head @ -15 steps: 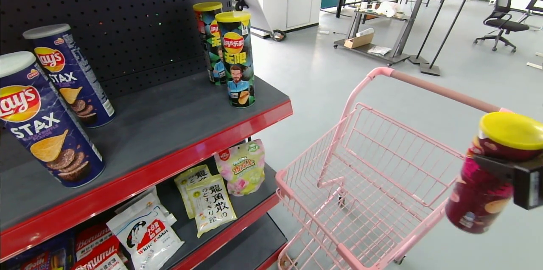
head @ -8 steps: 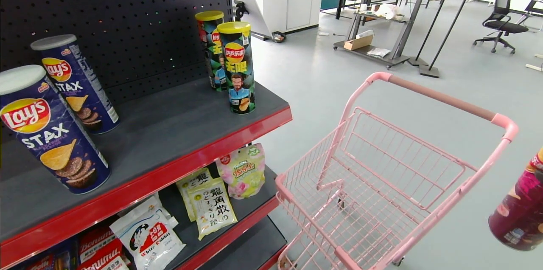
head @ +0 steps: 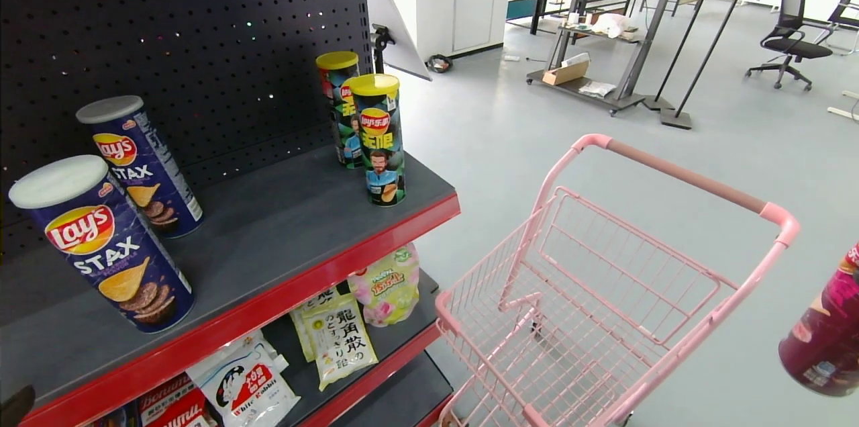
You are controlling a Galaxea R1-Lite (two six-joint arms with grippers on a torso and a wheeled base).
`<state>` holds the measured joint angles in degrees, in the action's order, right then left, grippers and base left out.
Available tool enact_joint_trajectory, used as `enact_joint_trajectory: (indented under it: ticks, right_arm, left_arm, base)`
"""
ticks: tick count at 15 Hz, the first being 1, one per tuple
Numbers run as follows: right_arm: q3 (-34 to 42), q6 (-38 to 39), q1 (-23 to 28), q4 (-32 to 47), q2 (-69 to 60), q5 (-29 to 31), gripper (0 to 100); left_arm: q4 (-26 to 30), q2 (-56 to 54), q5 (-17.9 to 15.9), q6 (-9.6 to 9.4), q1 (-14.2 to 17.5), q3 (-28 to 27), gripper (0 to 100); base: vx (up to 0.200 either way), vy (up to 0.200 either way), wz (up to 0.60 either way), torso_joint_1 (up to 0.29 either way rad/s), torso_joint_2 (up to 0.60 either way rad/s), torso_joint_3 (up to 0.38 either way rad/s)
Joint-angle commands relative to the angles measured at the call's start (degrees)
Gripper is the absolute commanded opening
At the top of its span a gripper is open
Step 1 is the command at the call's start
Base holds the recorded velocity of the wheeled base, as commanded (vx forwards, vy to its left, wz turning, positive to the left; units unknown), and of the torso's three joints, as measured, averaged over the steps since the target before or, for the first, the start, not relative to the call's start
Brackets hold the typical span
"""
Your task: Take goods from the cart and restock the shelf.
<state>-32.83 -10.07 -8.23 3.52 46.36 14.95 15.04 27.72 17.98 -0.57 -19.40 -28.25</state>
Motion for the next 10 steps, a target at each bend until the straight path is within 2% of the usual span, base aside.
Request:
enact_joint_trajectory:
  ticks: [1, 4, 6, 10]
  right_arm:
    - [-0.04, -0.13, 0.05, -0.01, 0.57, 0.0, 0]
    - [0.05, -0.13, 0.05, -0.01, 0.75, -0.18, 0]
    - [0.13, -0.13, 0.49, -0.01, 1.01, -0.18, 0]
    - [1.01, -0.13, 1.46, -0.01, 1.01, -0.18, 0]
  left_arm:
    - [0.16, 3.57, 2.06, -0.31, 0.06, -1.46, 100]
    - [2.53, 3.22, 5.05, -0.31, 0.06, -1.99, 100]
    - [2.71, 2.78, 5.13, -0.31, 0.06, -1.9, 100]
    - [3.24, 1.02, 4.61, -0.83, -0.03, -1.29, 100]
  base:
    - [0.0, 0.0, 0.0, 0.163, -0.38, -0.222]
    - [0.0, 0.0, 0.0, 0.152, -0.36, -0.206]
    - [0.0, 0.0, 0.0, 0.132, -0.32, -0.173]
    - [0.0, 0.0, 0.0, 0.007, -0.02, -0.012]
